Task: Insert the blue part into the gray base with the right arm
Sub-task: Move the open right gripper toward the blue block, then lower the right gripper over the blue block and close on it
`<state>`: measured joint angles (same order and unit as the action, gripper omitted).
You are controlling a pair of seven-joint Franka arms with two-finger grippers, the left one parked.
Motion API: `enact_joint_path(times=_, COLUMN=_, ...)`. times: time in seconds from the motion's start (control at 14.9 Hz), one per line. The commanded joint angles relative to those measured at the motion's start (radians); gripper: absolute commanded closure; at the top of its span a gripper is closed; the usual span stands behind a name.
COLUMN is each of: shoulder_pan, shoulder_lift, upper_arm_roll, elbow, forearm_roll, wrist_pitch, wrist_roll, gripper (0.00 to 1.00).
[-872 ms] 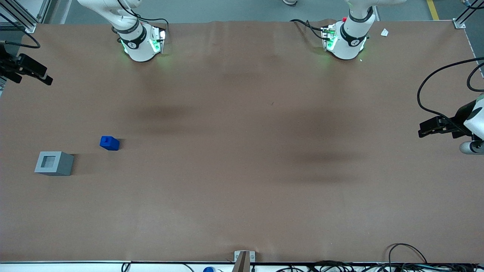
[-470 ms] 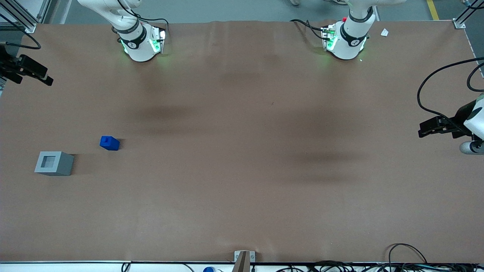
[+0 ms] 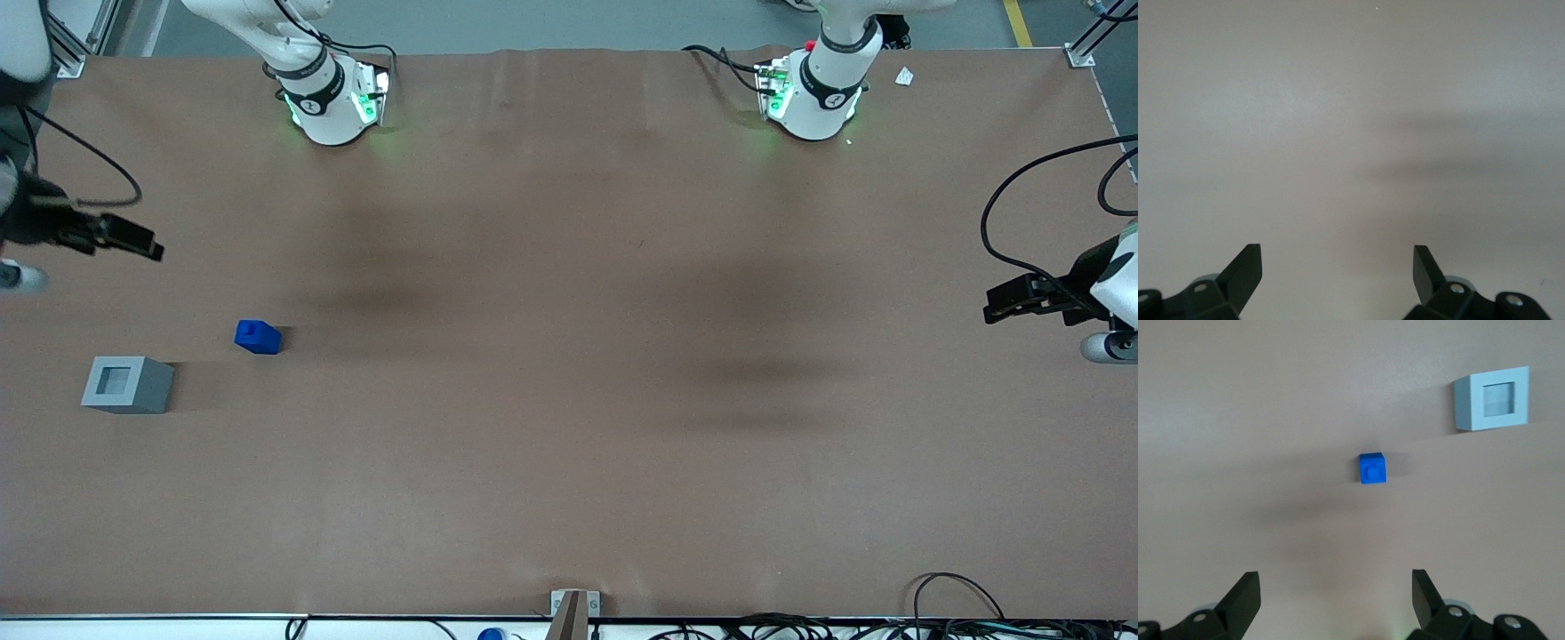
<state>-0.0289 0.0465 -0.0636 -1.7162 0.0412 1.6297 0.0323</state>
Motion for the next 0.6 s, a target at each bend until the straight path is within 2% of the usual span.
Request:
enact_joint_path(times=0.0, shoulder_pan=-0.003, shoulder_lift=0.033, upper_arm_roll=0.001, elbow=-0.054, forearm_roll=-0.014, wrist_pitch=0.080, wrist_roll=0.017, gripper=0.00)
enact_joint_path(times=0.4, shoulder_pan=-0.002, shoulder_lift=0.047, upper_arm_roll=0.001, elbow=-0.328, forearm_roll=-0.017, wrist_pitch=0.430, wrist_roll=0.009, gripper=0.00)
enact_joint_path(times=0.54, shoulder_pan=-0.006, shoulder_lift=0.071, upper_arm_roll=0.001, elbow=-0.376, forearm_roll=-0.023, wrist_pitch=0.502, wrist_roll=0.000, gripper=0.00)
